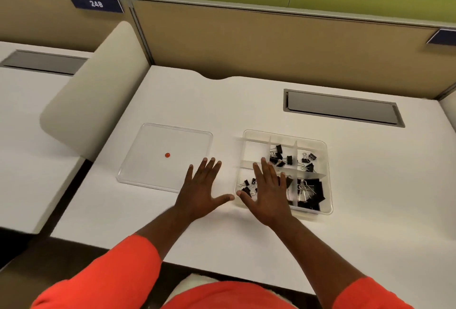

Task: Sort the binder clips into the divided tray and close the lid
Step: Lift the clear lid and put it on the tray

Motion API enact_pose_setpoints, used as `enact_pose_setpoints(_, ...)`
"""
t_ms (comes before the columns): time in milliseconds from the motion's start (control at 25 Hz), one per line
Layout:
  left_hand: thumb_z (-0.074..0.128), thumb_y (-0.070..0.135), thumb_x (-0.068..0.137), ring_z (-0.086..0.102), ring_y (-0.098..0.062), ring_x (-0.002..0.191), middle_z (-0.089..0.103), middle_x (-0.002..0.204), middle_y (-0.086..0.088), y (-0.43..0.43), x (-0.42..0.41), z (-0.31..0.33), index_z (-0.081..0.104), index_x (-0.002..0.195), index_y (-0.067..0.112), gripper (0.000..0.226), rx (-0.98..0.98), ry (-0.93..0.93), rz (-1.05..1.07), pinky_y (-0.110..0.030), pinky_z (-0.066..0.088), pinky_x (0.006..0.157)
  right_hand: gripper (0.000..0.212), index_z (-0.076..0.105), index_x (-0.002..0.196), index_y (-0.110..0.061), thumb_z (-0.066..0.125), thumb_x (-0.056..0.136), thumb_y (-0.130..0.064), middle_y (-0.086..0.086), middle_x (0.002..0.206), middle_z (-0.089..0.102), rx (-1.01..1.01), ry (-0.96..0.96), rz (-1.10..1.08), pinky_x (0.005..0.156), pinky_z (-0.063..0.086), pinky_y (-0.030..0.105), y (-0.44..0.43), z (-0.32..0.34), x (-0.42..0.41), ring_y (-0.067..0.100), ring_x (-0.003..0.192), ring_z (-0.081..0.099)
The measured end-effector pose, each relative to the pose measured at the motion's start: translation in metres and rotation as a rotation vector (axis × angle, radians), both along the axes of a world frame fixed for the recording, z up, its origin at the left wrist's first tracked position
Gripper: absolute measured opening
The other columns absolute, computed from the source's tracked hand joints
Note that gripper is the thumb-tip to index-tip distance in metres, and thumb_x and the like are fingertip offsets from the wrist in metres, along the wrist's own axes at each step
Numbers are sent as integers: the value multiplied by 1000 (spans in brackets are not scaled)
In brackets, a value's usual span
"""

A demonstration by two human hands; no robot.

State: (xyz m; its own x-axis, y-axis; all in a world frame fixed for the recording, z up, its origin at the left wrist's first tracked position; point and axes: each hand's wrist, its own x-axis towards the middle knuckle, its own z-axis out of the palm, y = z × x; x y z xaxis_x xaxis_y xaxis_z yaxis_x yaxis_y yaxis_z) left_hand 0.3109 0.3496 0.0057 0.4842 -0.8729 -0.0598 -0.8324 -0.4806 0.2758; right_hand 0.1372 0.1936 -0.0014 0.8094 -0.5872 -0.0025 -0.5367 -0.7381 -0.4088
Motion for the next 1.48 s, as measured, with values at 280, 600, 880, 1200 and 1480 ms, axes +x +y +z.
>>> enact_pose_setpoints(280, 27, 91, 78, -12, -8, 150, 1, 164, 8, 47, 42, -11, 4, 157, 30, 102, 68, -21, 104, -49, 0, 122, 94, 7, 161, -24, 37, 91, -77, -3, 169, -10, -18, -15, 44, 123, -4, 54, 30, 2, 37, 15, 154, -14)
enact_pose_setpoints(600, 28, 79, 84, 5, -17, 151, 14, 163, 0, 92, 151, -31, 16, 156, 24, 91, 71, -5, 127, -53, 12, 120, 87, 13, 161, -21, 41, 94, -69, 2, 169, -2, 31, -40, 6, 124, -3, 49, 96, -13, 134, 18, 156, -5)
enact_pose_setpoints(880, 49, 67, 86, 16, -30, 149, 21, 161, -14, 143, 245, -57, 23, 154, 15, 90, 165, 110, 326, -56, 23, 115, 90, 6, 160, -19, 51, 94, -60, 11, 168, 10, 267, 179, -159, 123, 13, 42, 131, -38, 186, 26, 153, 15)
enact_pose_setpoints(1200, 66, 54, 84, 38, -34, 132, 44, 143, -14, 122, 266, -49, 34, 149, 14, 82, 112, 253, 446, -48, 37, 103, 85, 26, 156, -9, 69, 89, -41, 13, 151, 44, 452, 29, -568, 111, 36, 40, 129, -37, 212, 33, 137, 41)
enact_pose_setpoints(1480, 64, 41, 89, 50, -34, 127, 55, 135, -16, 107, 294, -50, 50, 139, 9, 62, -47, 576, 754, -41, 38, 105, 67, 47, 143, -14, 71, 87, -41, 12, 136, 55, 869, -150, -930, 102, 45, 38, 97, -36, 227, 30, 122, 57)
